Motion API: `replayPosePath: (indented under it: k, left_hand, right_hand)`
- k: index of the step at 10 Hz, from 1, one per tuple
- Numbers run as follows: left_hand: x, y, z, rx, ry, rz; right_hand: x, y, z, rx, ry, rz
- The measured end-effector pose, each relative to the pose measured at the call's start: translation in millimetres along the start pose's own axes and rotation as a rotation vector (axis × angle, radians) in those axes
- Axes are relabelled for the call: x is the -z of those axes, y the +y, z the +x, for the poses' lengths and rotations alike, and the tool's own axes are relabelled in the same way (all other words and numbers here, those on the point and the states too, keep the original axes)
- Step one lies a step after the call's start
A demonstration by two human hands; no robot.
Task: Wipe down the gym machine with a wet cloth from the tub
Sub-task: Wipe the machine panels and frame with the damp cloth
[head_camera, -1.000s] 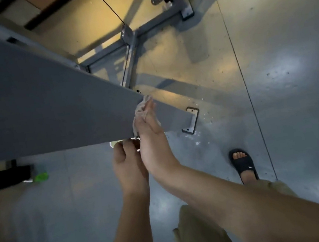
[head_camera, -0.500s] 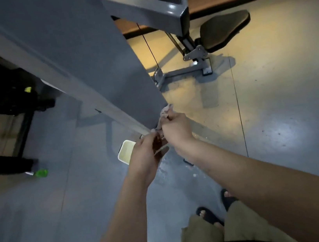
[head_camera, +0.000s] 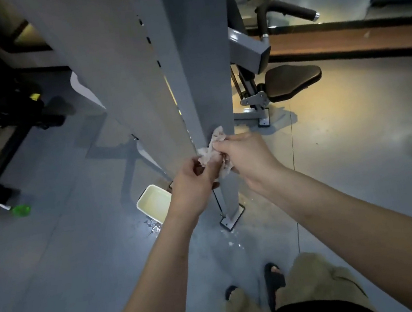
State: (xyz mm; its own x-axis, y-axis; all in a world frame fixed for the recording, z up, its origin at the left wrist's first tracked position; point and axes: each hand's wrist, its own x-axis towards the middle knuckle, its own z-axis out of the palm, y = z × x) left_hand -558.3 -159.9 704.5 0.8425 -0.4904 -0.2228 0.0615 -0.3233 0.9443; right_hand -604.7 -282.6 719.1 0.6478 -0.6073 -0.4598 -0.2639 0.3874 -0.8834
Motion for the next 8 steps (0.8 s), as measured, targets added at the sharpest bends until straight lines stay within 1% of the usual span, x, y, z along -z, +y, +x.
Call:
replayPosePath:
  k: [1,2,3,4,5,6,7,8]
  left_hand:
    - [4.4,-20.2,-8.9,0.002,0.0,0.053]
    - [4.7,-37.1,-11.5,-0.007,0.058,0.174]
    - [-8.7,-39.3,-11.3,0.031,0.127,0.241]
    - [-38.0,-35.9,-9.2,0.106,0.231,0.168]
    - [-86.7,-35.4,-4.8,0.198,0.321,0.149]
    - [-136.9,-34.5,3.3,0.315,0.305,0.164]
    - [-175.4,-31.4,15.1,0.42,0.373,-0.152]
    - [-200.3,-32.0,24.0,0.509,0.324,-0.212]
  right_hand:
    - [9.1,22.2,-0.1,-0.089,-0.098,-0.081]
    - [17.9,37.7,2.5,-0.169,-0.259,-0.062]
    - [35.9,43.3,10.6,-0.202,-0.365,-0.012]
    - [64.1,49.6,32.5,-0.219,-0.418,0.046]
    - [103.6,54.5,59.7,-0.249,-0.423,0.063]
    - [144.4,57.9,93.5,-0.258,-0.453,-0.013]
    - [177.7,59.2,123.4,-0.305,-0.528,-0.019]
    - [200.2,60.8,140.6,-0.361,-0.626,-0.018]
